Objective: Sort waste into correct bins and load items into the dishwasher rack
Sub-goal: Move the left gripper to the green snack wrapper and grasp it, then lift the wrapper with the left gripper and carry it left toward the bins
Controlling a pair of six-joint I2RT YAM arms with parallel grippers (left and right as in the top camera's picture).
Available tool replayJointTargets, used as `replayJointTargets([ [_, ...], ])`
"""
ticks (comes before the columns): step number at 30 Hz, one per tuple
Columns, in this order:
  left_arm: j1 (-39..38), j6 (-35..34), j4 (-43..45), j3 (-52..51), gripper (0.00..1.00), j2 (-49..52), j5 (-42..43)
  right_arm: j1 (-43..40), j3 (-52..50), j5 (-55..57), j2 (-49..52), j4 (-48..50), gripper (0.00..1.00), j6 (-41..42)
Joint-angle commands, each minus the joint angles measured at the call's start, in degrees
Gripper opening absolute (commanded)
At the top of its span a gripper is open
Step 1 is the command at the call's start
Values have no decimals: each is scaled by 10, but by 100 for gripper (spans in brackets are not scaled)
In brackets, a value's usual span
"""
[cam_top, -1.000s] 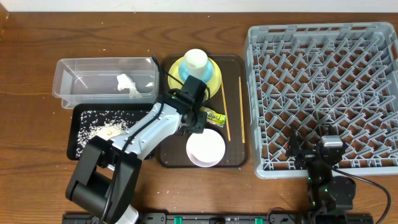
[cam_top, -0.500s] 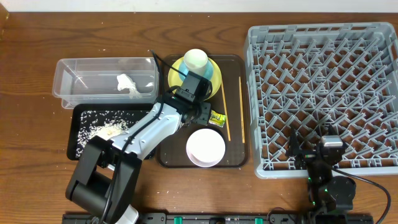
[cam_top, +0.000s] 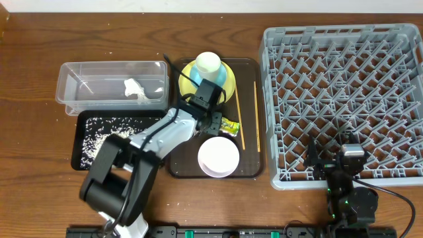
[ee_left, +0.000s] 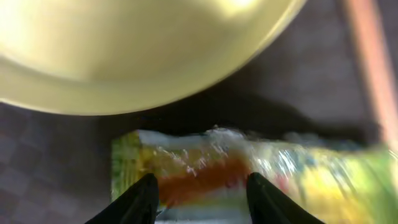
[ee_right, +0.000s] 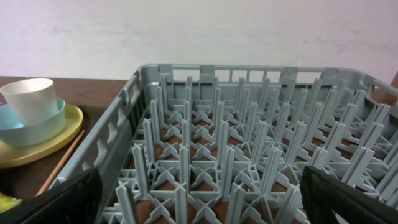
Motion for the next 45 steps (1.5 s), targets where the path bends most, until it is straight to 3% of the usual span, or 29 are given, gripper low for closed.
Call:
replayJointTargets([
  [1,2,-9,-10,-9,48,18,-97,1,-1,-1,0,-2,99,-8],
  [5,7,-40,-36,-8,43,13,-172,1,-1,-1,0,-2,99,-8],
  [12,18,-40,-42,-8,43,-21,-176,1,-1,-1,0,-2,99,-8],
  [20,18,-49,-52,-8,43,-142,-182,1,-1,-1,0,-2,99,-8],
  [25,18,-155,-81,-8,37,-195,-152,1,-1,-1,0,-2,99,-8],
  [32,14,-328,-81,-9,32,-186,-59,1,-1,-1,0,-2,99,-8],
  [40,13,-459,-83,-9,32,-121,-59,1,-1,-1,0,-2,99,-8],
  [45,13,-487,-90,-9,32,-75,-59,1,-1,-1,0,-2,99,-8],
])
